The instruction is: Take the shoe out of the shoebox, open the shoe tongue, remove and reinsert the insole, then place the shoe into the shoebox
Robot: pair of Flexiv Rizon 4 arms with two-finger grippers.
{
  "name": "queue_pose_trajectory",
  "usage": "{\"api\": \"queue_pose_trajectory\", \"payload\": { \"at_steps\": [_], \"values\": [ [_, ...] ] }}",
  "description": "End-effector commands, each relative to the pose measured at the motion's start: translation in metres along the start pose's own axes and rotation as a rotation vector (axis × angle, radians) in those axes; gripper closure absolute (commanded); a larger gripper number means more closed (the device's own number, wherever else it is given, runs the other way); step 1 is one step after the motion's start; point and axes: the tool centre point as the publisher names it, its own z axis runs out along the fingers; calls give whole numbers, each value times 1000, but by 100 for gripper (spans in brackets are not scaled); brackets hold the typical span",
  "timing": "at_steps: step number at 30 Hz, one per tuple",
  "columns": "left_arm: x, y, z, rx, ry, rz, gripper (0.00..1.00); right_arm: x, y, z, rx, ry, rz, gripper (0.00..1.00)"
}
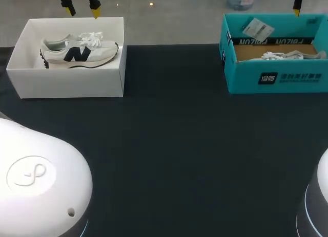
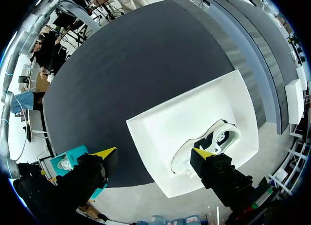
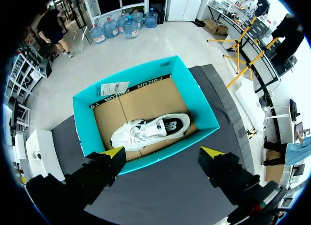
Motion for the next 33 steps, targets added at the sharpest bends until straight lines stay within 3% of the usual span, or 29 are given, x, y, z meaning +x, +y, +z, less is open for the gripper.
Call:
{"api": "queue_pose_trajectory", "payload": {
  "at_steps": [1,10,18,29,33],
  "values": [
    [14,7,5,22,12,-12,0,0,0,0,-1,0,0,0],
    [55,6,29,93,75,-39,0,0,0,0,-1,0,0,0],
    [100,7,36,49,139,-165,0,0,0,0,-1,0,0,0],
    [174,26,52,-13,290,-331,0,0,0,0,-1,0,0,0],
    [197,33,62,-9,292,-365,0,0,0,0,-1,0,0,0]
  ]
}}
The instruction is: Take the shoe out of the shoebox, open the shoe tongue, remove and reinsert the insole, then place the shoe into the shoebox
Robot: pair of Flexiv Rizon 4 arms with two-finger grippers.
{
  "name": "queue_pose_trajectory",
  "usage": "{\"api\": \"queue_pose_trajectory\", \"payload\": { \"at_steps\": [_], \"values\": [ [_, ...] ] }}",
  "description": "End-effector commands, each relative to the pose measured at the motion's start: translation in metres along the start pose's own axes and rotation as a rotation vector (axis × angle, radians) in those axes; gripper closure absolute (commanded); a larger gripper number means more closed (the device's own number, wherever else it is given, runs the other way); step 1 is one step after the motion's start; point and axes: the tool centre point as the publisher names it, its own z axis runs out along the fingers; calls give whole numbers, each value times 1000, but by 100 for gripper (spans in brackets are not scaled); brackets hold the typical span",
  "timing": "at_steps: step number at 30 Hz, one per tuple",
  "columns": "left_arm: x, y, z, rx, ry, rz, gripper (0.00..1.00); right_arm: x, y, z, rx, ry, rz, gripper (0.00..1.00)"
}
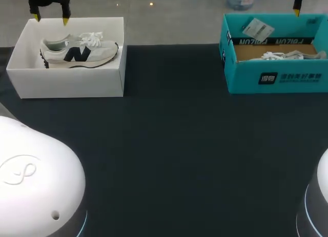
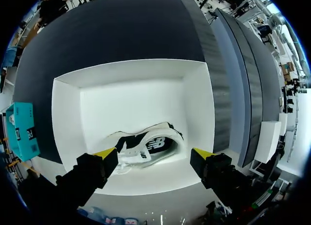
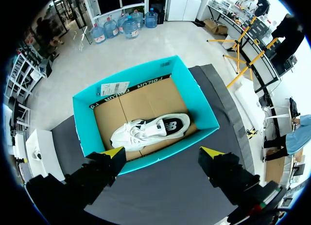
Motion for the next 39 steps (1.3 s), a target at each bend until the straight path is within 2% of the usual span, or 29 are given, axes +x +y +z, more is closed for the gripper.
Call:
{"api": "queue_pose_trajectory", "payload": {
  "at_steps": [1,6,8,22,25,29,33,34,37,38,39],
  "values": [
    [13,18,23,27,4,-21,0,0,0,0,-1,0,0,0],
    [27,24,39,69,-15,-75,0,0,0,0,-1,0,0,0],
    [31,23,41,111,-9,-83,0,0,0,0,-1,0,0,0],
    [31,23,41,111,-9,-83,0,0,0,0,-1,0,0,0],
    [29,25,43,89,-37,-79,0,0,0,0,-1,0,0,0],
    [38,31,45,63,-75,-83,0,0,0,0,-1,0,0,0],
    [42,34,52,57,-49,-76,0,0,0,0,-1,0,0,0],
    [43,34,53,57,-49,-77,7,0,0,0,-1,0,0,0],
    [46,32,58,59,-48,-65,20,0,0,0,-1,0,0,0],
    [47,32,60,60,-49,-64,37,0,0,0,-1,0,0,0],
    [47,31,63,62,-45,-63,47,0,0,0,-1,0,0,0]
  ]
}}
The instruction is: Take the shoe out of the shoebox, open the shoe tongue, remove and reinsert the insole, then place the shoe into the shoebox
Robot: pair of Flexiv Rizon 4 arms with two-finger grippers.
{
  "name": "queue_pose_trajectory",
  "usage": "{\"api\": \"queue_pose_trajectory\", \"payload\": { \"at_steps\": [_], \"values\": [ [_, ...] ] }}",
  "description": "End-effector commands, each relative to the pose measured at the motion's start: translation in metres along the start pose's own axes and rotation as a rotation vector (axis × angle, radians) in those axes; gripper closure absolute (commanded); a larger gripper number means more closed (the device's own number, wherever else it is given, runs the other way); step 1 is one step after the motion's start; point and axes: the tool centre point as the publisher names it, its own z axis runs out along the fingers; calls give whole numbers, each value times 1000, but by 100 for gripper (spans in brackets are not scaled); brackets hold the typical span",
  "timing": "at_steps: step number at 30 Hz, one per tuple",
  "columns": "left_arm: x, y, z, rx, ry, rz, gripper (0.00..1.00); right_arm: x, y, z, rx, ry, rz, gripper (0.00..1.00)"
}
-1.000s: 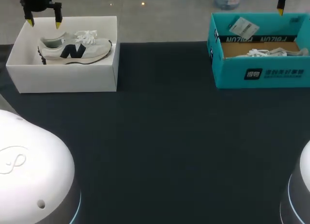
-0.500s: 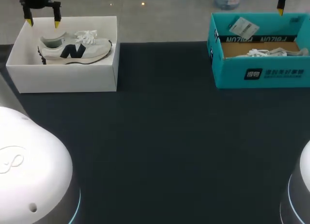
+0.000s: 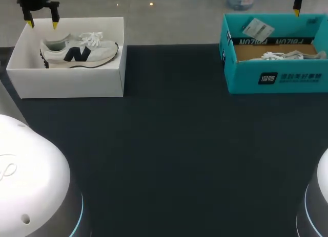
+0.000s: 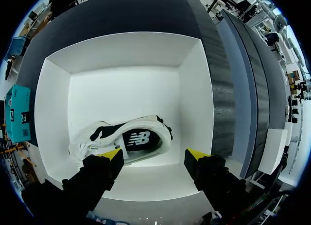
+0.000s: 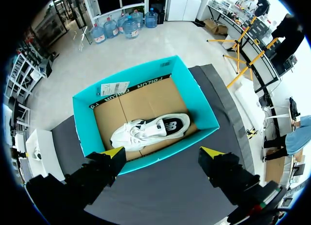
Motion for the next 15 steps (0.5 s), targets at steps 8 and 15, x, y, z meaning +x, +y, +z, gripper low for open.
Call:
{"api": "queue_pose_trajectory", "payload": {
  "at_steps": [8,15],
  "values": [
    [16,-2,23,8,-32,-24,60,0,0,0,-1,0,0,0],
    [21,-3,38,16,-21,-31,58,0,0,0,-1,0,0,0]
  ]
}}
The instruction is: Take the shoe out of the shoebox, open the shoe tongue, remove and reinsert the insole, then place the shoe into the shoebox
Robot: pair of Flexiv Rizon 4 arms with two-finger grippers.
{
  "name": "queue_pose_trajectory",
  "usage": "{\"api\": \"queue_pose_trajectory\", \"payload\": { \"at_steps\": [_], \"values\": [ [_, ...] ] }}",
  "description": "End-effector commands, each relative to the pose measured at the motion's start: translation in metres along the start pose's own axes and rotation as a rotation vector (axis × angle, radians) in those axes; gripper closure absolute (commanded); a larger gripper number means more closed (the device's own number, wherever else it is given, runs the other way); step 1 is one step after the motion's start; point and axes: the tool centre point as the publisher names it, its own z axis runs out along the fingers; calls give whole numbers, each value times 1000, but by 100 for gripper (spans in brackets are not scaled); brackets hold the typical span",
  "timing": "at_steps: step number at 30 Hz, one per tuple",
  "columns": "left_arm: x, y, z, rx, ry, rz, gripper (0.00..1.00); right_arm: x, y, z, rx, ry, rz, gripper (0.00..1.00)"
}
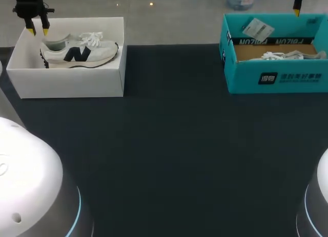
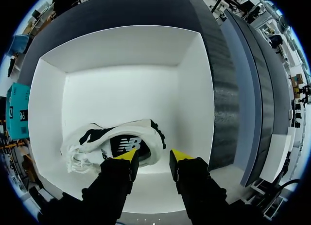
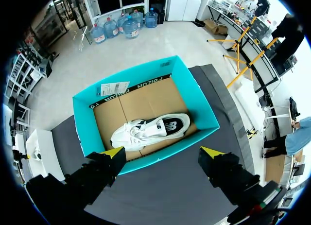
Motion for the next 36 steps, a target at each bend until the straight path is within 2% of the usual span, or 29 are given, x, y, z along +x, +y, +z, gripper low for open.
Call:
{"api": "queue_pose_trajectory", "payload": {
  "at_steps": [1,9,21,36],
  "values": [
    [0,5,12,7,14,-2,57,0,0,0,-1,0,0,0],
    [-2,9,35,29,12,-23,53,0,0,0,-1,0,0,0],
    [7,16,52,47,4,-45,53,0,0,0,-1,0,0,0],
    [6,19,85,90,-5,-65,52,0,0,0,-1,0,0,0]
  ]
}}
